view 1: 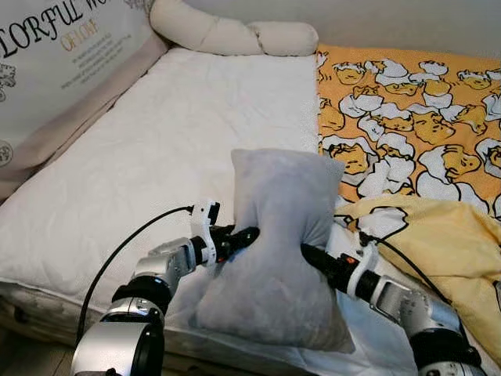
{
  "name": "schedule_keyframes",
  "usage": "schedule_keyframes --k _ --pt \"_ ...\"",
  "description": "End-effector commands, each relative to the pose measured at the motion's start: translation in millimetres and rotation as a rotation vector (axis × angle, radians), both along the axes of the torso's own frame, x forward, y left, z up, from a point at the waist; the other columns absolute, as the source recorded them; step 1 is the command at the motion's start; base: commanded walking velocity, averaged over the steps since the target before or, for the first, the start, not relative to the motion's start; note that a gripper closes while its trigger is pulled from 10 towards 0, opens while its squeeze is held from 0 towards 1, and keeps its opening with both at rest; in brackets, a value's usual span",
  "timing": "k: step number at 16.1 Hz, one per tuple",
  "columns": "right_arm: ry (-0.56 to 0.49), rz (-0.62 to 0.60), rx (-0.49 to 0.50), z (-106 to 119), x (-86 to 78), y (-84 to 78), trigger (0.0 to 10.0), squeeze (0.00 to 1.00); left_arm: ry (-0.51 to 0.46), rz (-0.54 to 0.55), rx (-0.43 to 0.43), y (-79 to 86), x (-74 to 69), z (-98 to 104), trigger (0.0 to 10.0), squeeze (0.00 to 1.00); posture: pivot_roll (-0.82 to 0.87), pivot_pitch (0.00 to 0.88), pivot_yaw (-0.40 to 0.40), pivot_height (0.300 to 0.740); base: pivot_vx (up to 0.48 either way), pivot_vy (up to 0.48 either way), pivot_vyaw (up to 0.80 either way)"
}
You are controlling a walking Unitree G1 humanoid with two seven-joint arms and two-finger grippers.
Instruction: Clean up the room
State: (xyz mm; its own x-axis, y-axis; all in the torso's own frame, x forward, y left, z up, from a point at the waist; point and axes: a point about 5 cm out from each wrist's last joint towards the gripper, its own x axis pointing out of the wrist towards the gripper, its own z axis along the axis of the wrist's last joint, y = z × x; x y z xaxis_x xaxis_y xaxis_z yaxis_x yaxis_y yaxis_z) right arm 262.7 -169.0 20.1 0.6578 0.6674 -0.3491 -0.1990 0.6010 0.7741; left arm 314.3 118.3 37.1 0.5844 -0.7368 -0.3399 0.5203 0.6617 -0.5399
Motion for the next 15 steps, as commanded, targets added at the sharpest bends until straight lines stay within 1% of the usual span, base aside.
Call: schedule_keyframes --k 1,2,3,4,6,11,12,15 --pt "0.02 0.045 -0.01 -4.7 -2.1 9.8 0.0 0.0 0.03 -0.031 0.03 -5.4 -3.7 -5.6 0.0 0.0 -0.14 0.0 0.007 0.74 0.0 0.0 0.0" --pt "0.01 0.048 -0.042 -6.5 -1.2 10.7 0.0 0.0 0.051 -0.013 0.047 -1.7 -5.9 -9.7 0.0 0.0 -0.14 0.0 0.004 0.74 0.0 0.0 0.0" --pt "0.01 0.048 -0.042 -6.5 -1.2 10.7 0.0 0.0 0.051 -0.013 0.047 -1.7 -5.9 -9.7 0.0 0.0 -0.14 0.0 0.004 0.74 0.0 0.0 0.0" --pt "-0.002 0.042 -0.062 -7.1 1.0 12.0 0.0 0.0 0.055 -0.019 0.057 -0.6 -7.7 -11.9 0.0 0.0 -0.14 0.0 -0.002 0.74 0.0 0.0 0.0" --pt "0.004 0.048 -0.109 -10.1 2.8 13.7 0.0 0.0 0.056 -0.018 0.049 0.2 -7.7 -11.7 0.0 0.0 -0.13 0.0 -0.009 0.74 0.0 0.0 0.0" --pt "-0.001 0.028 -0.129 -12.4 6.5 13.6 0.0 0.0 0.05 -0.034 0.049 -2.2 -8.1 -11.4 0.0 0.0 -0.13 0.0 -0.016 0.74 0.0 0.0 0.0" --pt "-0.023 0.026 -0.134 -11.1 8.5 14.6 0.0 0.0 0.049 -0.039 0.055 -1.6 -8.2 -11.4 0.0 0.0 -0.12 0.0 -0.013 0.74 0.0 0.0 0.0" --pt "-0.043 0.046 -0.141 -11.2 9.1 16.6 0.0 0.0 0.048 -0.043 0.072 -0.4 -8.3 -12.0 0.0 0.0 -0.12 0.0 -0.015 0.74 0.0 0.0 0.0"
